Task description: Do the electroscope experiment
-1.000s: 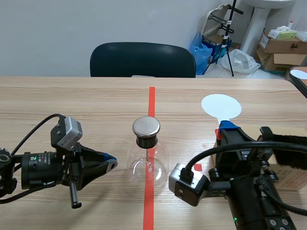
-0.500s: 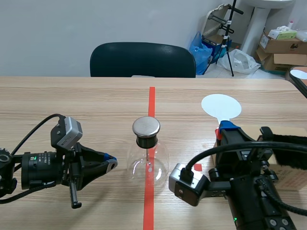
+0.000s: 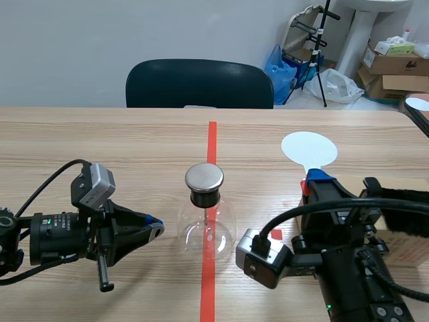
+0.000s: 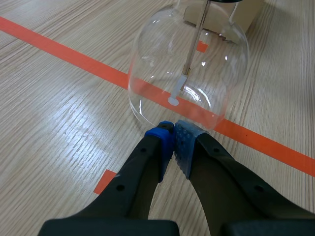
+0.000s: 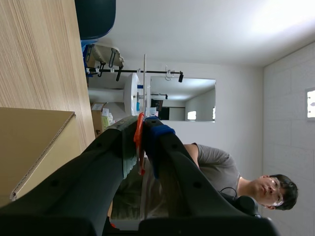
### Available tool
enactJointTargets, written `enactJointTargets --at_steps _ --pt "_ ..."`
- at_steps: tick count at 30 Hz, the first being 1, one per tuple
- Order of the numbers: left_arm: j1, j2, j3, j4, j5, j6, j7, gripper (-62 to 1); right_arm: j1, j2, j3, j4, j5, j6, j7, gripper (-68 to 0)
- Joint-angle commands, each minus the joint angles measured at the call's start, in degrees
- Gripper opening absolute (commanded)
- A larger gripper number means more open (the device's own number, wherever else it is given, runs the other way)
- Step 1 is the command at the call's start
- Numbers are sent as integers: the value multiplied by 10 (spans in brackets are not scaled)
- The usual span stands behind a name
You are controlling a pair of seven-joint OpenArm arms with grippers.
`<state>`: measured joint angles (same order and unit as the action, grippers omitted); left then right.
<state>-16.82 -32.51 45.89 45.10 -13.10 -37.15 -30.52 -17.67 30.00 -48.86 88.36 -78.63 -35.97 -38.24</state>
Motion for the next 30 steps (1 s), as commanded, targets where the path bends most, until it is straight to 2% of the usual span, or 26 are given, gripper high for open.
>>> enactJointTargets --at_steps 1,18,26,30 --pt "-2 2 -2 10 -8 -1 -12 -571 7 0 5 2 -5 -4 -4 -666" --pt "-2 2 -2 10 -8 -1 -12 -571 7 0 5 2 -5 -4 -4 -666" --pt "-2 2 -2 10 -8 -1 -12 -571 5 0 5 2 -4 -7 12 -666" --pt "-2 2 -2 10 -8 -1 -12 -571 -2 0 18 9 17 -7 16 -665"
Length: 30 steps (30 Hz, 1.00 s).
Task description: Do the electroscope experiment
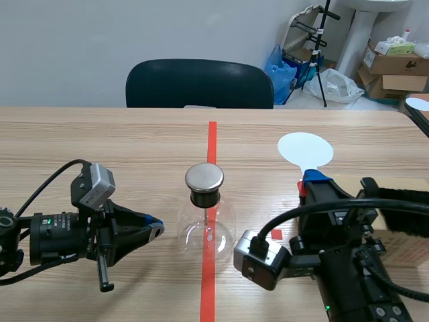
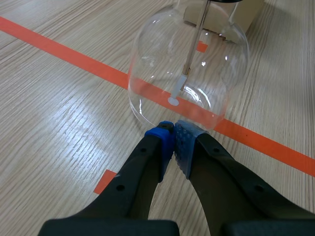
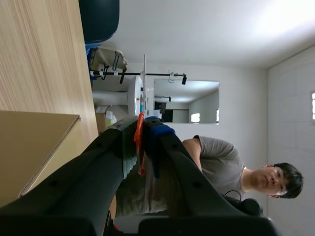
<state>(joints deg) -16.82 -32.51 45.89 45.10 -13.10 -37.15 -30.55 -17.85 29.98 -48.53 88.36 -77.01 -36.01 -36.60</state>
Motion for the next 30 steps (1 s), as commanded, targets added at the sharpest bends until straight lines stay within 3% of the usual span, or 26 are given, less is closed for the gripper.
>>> enactJointTargets --at_steps 1,9,16,26,30 --pt "-2 2 -2 10 -8 -1 -12 -571 -5 0 24 14 8 -6 5 -665" --pt "-2 2 -2 10 -8 -1 -12 -571 -73 -4 127 57 34 -6 88 -665" --pt "-2 2 -2 10 -8 -1 -14 -571 -145 -53 259 64 46 -11 210 -665" --pt "-2 2 -2 10 -8 -1 -14 -571 -224 -151 433 65 71 -83 417 -665" --pt "1 -7 -2 10 -8 -2 -38 -571 -240 -181 488 64 110 -89 495 -665"
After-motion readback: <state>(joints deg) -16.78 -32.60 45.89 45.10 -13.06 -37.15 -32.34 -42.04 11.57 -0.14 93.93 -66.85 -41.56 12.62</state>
